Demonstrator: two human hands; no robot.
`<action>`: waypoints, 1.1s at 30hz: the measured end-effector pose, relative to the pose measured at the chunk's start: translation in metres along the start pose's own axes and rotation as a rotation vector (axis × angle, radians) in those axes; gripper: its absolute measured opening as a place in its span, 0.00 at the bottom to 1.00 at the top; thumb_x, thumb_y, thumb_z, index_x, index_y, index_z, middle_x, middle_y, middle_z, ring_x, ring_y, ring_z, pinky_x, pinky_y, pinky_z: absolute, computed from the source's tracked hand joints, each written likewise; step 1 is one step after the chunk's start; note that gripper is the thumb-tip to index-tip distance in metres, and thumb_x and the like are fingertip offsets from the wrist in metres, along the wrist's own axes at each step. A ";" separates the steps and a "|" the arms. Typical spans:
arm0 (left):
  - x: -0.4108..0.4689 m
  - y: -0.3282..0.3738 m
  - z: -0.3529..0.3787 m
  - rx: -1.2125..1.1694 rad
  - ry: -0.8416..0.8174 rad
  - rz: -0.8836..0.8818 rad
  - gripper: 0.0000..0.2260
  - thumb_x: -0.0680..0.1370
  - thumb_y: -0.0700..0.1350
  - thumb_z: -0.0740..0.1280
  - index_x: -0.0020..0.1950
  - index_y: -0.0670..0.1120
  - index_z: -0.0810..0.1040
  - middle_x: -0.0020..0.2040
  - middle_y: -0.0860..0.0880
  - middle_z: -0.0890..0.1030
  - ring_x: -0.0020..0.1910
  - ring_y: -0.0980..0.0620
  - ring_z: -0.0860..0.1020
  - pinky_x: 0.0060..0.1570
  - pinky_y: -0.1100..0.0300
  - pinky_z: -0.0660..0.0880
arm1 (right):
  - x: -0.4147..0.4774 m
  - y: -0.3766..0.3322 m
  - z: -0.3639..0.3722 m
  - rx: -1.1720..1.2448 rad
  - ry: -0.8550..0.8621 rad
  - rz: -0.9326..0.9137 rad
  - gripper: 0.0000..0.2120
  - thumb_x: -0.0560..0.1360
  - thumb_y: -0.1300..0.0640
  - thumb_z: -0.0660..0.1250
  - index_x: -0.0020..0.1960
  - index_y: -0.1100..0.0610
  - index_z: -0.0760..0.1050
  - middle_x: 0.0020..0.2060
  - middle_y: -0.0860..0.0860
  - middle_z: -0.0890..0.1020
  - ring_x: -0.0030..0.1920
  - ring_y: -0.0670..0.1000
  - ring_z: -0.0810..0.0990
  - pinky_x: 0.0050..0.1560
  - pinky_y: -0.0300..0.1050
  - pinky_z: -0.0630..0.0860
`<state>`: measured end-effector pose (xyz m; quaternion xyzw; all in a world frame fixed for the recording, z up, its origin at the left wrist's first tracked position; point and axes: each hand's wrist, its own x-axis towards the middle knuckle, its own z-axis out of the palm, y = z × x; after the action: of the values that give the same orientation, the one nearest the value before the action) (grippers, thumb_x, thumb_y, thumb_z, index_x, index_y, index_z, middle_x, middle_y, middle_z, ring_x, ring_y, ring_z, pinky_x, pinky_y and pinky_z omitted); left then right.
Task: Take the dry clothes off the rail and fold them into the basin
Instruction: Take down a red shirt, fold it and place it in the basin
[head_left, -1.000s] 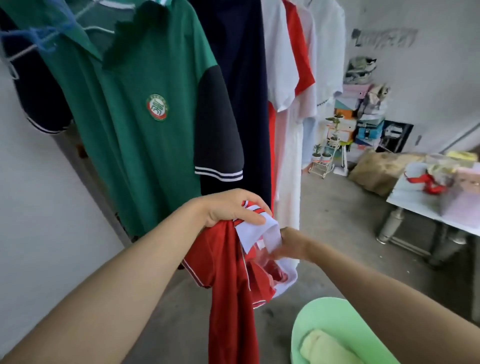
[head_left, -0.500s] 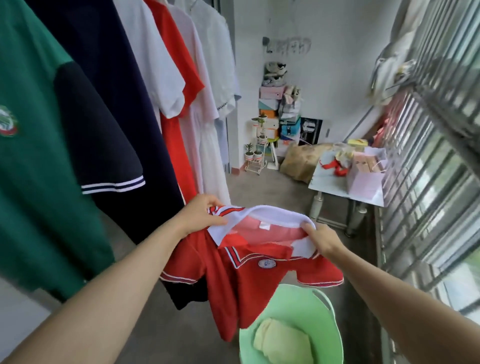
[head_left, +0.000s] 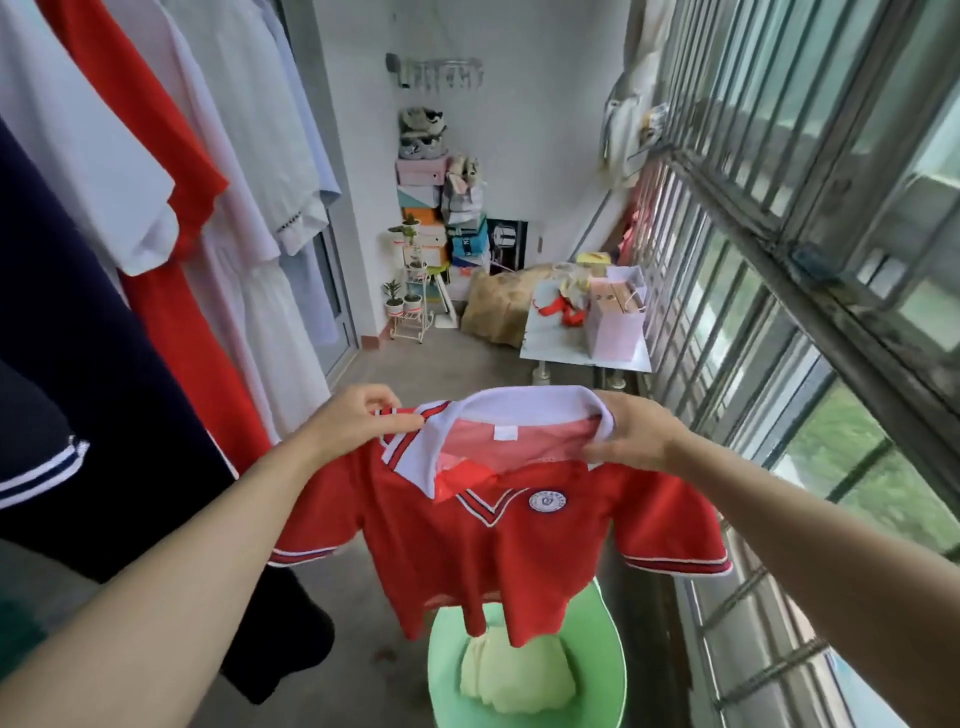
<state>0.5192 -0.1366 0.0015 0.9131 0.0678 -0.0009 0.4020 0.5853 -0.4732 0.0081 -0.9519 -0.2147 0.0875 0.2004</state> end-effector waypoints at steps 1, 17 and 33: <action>0.006 0.002 0.000 0.054 -0.067 0.021 0.24 0.57 0.65 0.72 0.36 0.45 0.79 0.30 0.54 0.77 0.31 0.57 0.73 0.38 0.59 0.68 | 0.001 0.002 -0.002 -0.033 -0.017 0.029 0.21 0.61 0.44 0.73 0.52 0.44 0.75 0.41 0.43 0.82 0.44 0.47 0.80 0.46 0.46 0.78; 0.091 0.006 0.022 0.169 -0.002 0.300 0.15 0.73 0.49 0.66 0.28 0.48 0.68 0.27 0.50 0.72 0.32 0.48 0.72 0.34 0.55 0.69 | -0.008 0.008 0.004 -0.067 0.032 0.260 0.07 0.70 0.54 0.71 0.42 0.56 0.75 0.38 0.52 0.80 0.40 0.52 0.78 0.40 0.46 0.73; 0.105 -0.020 0.029 0.428 -0.029 0.229 0.10 0.69 0.34 0.68 0.38 0.49 0.73 0.41 0.44 0.81 0.43 0.42 0.78 0.40 0.57 0.71 | 0.019 0.009 0.019 -0.010 0.041 0.528 0.10 0.75 0.65 0.59 0.50 0.60 0.79 0.38 0.52 0.81 0.46 0.55 0.79 0.34 0.39 0.67</action>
<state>0.6222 -0.1315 -0.0388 0.9791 -0.0436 0.0170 0.1979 0.6004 -0.4657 -0.0145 -0.9775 0.0450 0.1163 0.1702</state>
